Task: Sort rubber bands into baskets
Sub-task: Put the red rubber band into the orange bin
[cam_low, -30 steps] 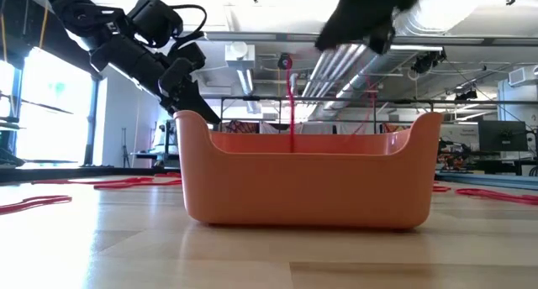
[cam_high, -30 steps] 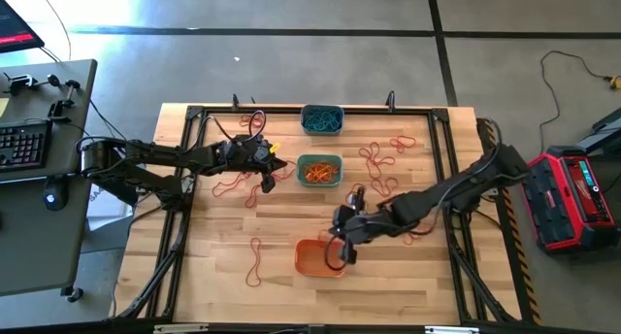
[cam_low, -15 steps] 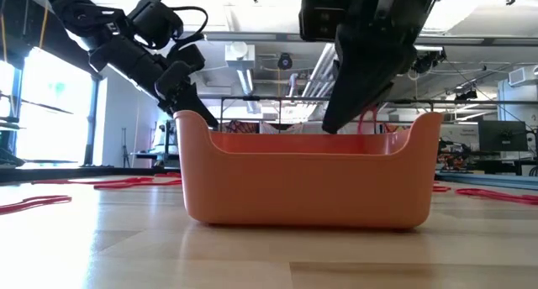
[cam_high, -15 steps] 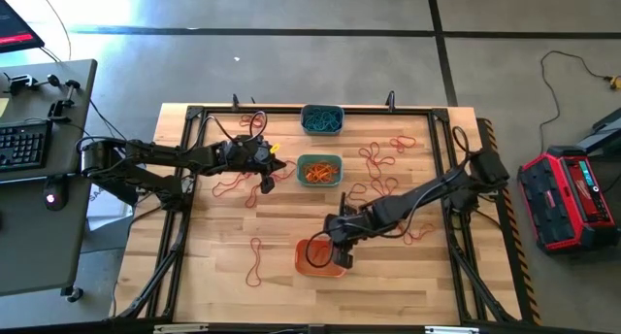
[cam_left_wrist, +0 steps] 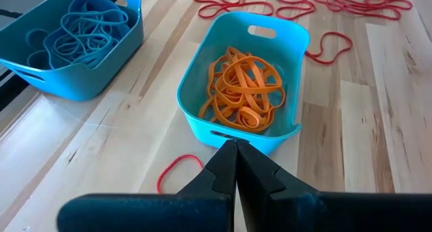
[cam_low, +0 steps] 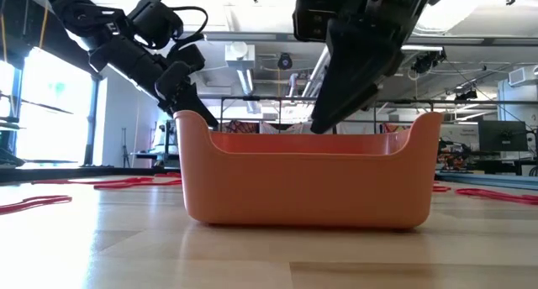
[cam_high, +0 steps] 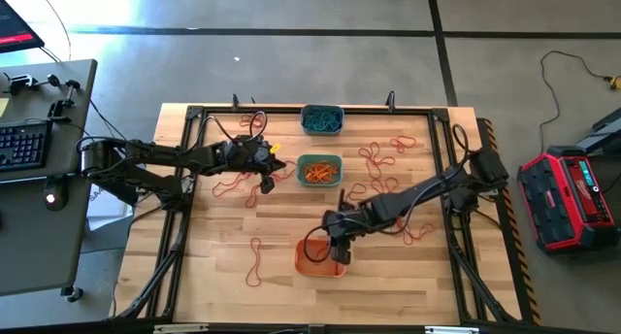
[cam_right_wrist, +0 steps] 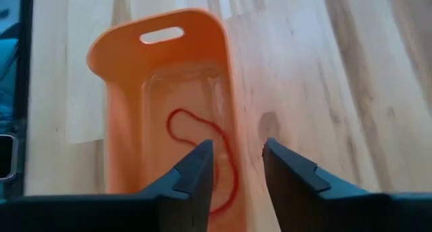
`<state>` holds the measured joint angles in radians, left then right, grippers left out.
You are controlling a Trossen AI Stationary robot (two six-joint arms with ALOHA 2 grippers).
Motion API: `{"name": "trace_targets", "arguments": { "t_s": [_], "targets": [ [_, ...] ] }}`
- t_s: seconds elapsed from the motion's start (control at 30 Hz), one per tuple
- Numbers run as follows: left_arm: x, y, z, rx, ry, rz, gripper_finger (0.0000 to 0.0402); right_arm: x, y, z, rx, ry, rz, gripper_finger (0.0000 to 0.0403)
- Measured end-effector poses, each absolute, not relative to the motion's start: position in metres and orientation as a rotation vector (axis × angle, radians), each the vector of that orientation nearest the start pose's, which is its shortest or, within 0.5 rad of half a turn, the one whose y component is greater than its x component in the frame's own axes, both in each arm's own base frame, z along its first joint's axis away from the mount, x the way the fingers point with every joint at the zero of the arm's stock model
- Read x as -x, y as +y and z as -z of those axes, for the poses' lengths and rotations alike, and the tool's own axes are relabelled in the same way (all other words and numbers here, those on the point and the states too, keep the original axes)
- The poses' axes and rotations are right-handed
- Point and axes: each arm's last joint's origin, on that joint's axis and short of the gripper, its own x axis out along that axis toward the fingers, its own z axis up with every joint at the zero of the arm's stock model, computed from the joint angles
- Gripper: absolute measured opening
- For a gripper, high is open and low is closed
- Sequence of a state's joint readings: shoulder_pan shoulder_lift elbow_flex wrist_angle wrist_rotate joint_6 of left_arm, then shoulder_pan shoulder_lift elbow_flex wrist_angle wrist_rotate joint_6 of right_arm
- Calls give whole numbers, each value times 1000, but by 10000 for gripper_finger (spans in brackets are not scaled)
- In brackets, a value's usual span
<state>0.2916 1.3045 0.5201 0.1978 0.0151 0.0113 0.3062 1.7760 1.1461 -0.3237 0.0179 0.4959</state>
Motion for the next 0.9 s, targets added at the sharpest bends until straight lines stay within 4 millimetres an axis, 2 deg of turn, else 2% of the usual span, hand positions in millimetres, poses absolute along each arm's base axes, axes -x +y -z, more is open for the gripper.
{"name": "trace_targets", "arguments": {
  "t_s": [0.2, 0.3, 0.4, 0.53, 0.63, 0.7, 0.8, 0.9],
  "targets": [
    [-237, 71, -174, 79, 582, -265, 0, -349, 99, -190, -244, 996, -45, 118],
    [-237, 71, -174, 79, 581, -265, 0, -348, 94, -205, -163, 1055, -17, 109],
    [-237, 70, -174, 87, 579, -262, 0, -339, 84, -219, -23, 1154, 111, 90],
    [-238, 69, -175, 107, 566, -264, 0, -323, 65, -221, 35, 1254, 205, 52],
    [-238, 68, -176, 106, 562, -263, 0, -308, 45, -210, 18, 1277, 246, 17],
    [-238, 68, -176, 106, 562, -263, 0, -296, 32, -203, -10, 1250, 276, 5],
    [-238, 68, -176, 106, 562, -264, 0, -276, 12, -199, -63, 1141, 346, 8],
    [-238, 68, -175, 105, 562, -265, 0, -250, -11, -193, -132, 1049, 486, 5]
  ]
}}
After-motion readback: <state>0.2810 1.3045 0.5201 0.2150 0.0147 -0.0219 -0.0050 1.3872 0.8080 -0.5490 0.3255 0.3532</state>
